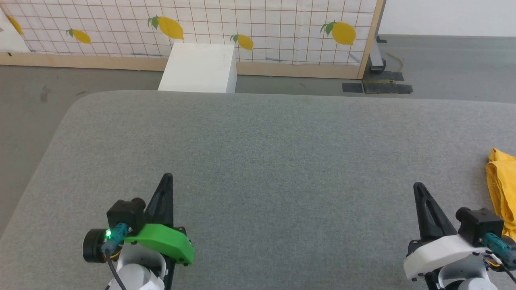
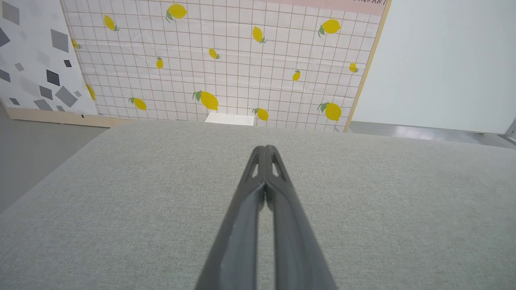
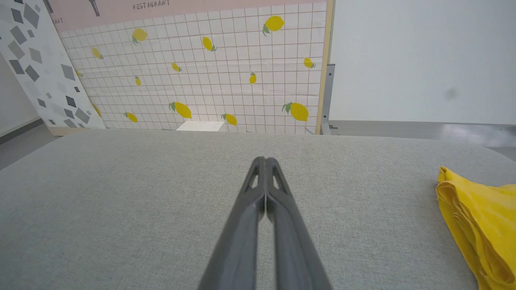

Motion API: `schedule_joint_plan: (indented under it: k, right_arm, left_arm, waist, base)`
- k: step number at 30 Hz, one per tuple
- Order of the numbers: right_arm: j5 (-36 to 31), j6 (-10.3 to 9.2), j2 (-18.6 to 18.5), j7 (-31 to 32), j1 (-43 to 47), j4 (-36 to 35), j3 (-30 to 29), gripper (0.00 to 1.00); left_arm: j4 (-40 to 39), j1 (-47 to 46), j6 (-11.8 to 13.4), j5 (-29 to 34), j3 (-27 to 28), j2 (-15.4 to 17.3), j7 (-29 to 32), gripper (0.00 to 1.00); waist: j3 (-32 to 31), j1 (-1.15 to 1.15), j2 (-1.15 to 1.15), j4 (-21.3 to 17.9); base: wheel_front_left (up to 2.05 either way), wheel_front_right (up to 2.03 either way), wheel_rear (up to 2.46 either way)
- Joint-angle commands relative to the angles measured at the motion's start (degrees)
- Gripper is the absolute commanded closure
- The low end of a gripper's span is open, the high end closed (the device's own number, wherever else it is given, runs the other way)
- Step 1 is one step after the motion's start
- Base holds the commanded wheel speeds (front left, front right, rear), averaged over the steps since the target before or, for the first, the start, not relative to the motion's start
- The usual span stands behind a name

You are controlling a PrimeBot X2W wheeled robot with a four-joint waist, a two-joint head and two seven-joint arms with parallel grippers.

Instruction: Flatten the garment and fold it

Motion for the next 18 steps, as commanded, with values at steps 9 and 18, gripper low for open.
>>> schedule_joint_plan:
  k: [9,18]
  right_arm:
    - [-1.23,-0.04,0.05,0.73,-0.51,-0.82,0.61,1.00]
    - [-1.86,-0.05,0.06,1.25,-0.60,-1.21,1.02,1.00]
  left_arm:
    - [-1.54,1.61,0.81,1.46,0.43,-0.12,1.28,1.00]
    - [-2.72,2.16,1.25,2.43,0.74,-0.14,2.31,1.00]
  waist:
    - [-0.03,0.00,0.00,-0.22]
    - [-0.07,0.00,0.00,-0.43]
  base:
    - [0.00,0.00,0.00]
    - [0.00,0.00,0.00]
